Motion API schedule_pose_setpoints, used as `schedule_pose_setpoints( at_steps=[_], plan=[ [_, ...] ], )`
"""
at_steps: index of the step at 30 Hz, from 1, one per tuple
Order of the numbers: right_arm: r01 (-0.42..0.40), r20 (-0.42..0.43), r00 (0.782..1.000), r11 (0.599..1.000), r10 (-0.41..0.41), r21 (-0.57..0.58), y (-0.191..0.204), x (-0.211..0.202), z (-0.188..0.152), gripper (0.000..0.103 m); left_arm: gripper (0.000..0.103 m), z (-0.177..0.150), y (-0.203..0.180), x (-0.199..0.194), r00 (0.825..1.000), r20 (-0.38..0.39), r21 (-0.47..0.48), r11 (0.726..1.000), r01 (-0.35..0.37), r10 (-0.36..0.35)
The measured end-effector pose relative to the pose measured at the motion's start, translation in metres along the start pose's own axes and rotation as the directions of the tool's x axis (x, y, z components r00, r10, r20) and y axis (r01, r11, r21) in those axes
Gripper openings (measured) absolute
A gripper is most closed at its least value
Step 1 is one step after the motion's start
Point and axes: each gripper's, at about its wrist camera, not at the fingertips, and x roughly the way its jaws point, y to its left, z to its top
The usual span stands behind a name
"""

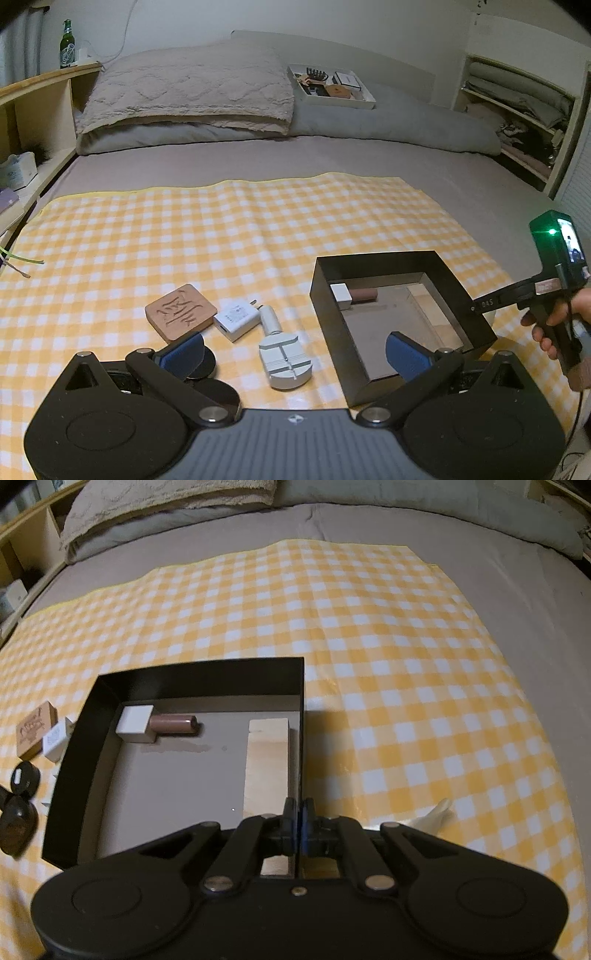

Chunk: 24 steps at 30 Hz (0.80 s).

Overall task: Organize rigid objects
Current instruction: 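Move the left gripper to the black earbud case and grasp it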

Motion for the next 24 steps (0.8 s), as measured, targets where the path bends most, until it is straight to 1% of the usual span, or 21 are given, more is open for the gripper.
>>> schedule_pose_setpoints(
  at_steps=[3, 7, 12, 18, 21, 23, 24],
  plan=[
    [0.018, 0.002, 1.0, 0.999, -0.018, -0.028, 0.004, 0.004, 0.0, 0.003, 0.103, -0.004, 0.011, -0.002, 1.0, -0.003, 0.001, 1.0, 0.019, -0.019],
    [0.021, -0.002, 1.0, 0.999, -0.021, -0.032, 0.003, 0.008, -0.001, 0.003, 0.103, -0.007, 0.023, -0.001, 1.0, -0.017, 0.0, 1.0, 0.024, -0.024],
    [0.043, -0.018, 0.999, 0.997, -0.044, -0.062, 0.008, 0.015, -0.001, 0.004, 0.103, -0.008, 0.039, -0.001, 1.0, -0.019, 0.001, 1.0, 0.003, -0.003],
    [0.057, -0.04, 0.997, 0.995, -0.06, -0.078, 0.01, 0.021, 0.0, 0.004, 0.103, -0.006, 0.061, -0.006, 0.999, 0.001, 0.009, 0.999, -0.035, 0.035],
    [0.055, -0.042, 0.997, 0.996, -0.058, -0.076, 0.01, 0.021, 0.0, 0.004, 0.1, -0.007, 0.07, -0.009, 0.999, 0.009, 0.032, 0.998, -0.049, 0.048],
    [0.053, -0.044, 0.997, 0.996, -0.056, -0.074, 0.01, 0.021, 0.0, 0.004, 0.09, -0.01, 0.073, -0.007, 0.999, -0.008, 0.066, 0.997, -0.032, 0.033],
    [0.052, -0.046, 0.997, 0.996, -0.055, -0.074, 0.01, 0.021, 0.0, 0.004, 0.088, -0.012, 0.074, -0.004, 0.999, -0.028, 0.083, 0.996, -0.017, 0.019]
  ],
)
